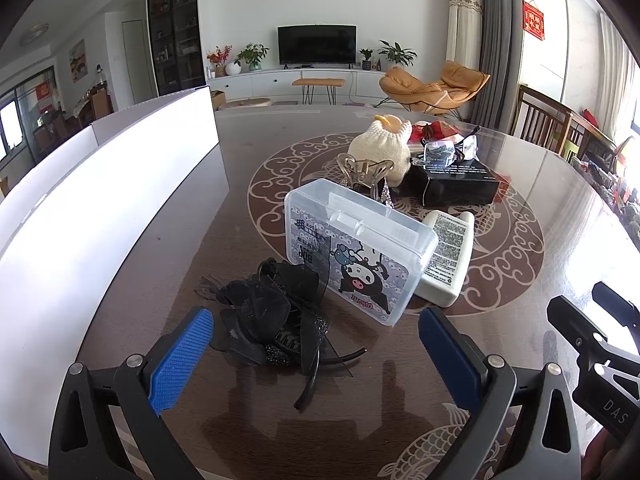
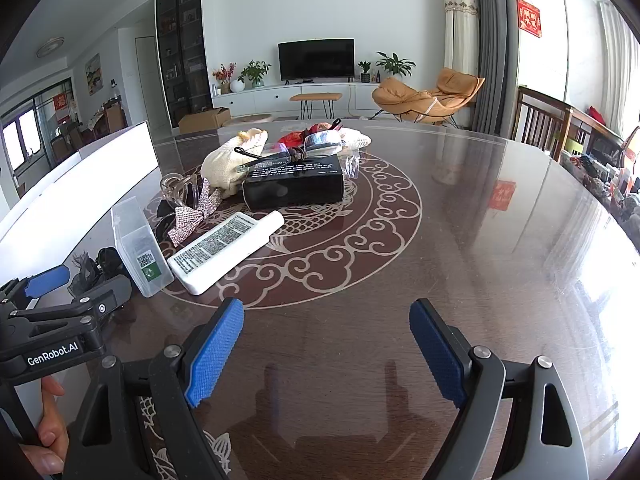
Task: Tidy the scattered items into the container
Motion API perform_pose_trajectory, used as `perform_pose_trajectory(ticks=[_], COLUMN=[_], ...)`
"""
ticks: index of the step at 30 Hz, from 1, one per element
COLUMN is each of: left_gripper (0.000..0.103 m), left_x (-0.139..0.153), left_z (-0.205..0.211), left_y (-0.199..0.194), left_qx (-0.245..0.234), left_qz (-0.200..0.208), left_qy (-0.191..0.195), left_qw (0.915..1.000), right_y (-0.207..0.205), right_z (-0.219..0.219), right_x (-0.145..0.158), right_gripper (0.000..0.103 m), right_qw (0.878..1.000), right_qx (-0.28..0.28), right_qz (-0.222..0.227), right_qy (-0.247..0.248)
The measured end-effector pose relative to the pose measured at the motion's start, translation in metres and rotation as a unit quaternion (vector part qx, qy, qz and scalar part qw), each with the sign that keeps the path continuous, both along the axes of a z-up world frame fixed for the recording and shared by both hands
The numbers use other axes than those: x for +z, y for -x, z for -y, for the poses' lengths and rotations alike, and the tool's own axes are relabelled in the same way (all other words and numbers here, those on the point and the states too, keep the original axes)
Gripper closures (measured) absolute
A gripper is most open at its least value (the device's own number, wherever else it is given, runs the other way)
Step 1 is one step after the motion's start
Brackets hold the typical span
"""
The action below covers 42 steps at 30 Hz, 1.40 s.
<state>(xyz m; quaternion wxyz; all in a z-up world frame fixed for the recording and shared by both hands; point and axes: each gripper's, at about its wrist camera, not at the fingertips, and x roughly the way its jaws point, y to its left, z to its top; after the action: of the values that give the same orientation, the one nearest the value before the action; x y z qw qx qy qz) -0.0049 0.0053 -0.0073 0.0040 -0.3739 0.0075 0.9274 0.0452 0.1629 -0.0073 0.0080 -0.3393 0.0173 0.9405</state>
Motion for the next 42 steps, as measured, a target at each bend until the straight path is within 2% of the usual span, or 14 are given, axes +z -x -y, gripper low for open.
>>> perform_pose_trajectory(ticks=[25,35,42], left_gripper=[0.000,0.000,0.000], left_x=[0.000,0.001,0.001], left_z=[0.000,-0.010,-0.009], left_y=[0.000,-0.002,-0.002], left_qx=[-0.002,-0.011,-0.014], left_qz=[0.001,-0.009,-0.011], left_qy=[0.000,0.027,0.023], left_qw=[1.0000,0.9995,0.9996], right_y=[0.000,0.001,0.002], right_z=[0.000,0.005,0.004], right_x=[0.000,-0.004,-0.005], right_gripper=[0.017,0.017,0.017], right_qw=[1.000,1.000,1.000], right_qx=[0.000,0.009,0.005], right_qz=[0.001,0.012,0.019], right_qy=[0.000,-0.002,-0.005])
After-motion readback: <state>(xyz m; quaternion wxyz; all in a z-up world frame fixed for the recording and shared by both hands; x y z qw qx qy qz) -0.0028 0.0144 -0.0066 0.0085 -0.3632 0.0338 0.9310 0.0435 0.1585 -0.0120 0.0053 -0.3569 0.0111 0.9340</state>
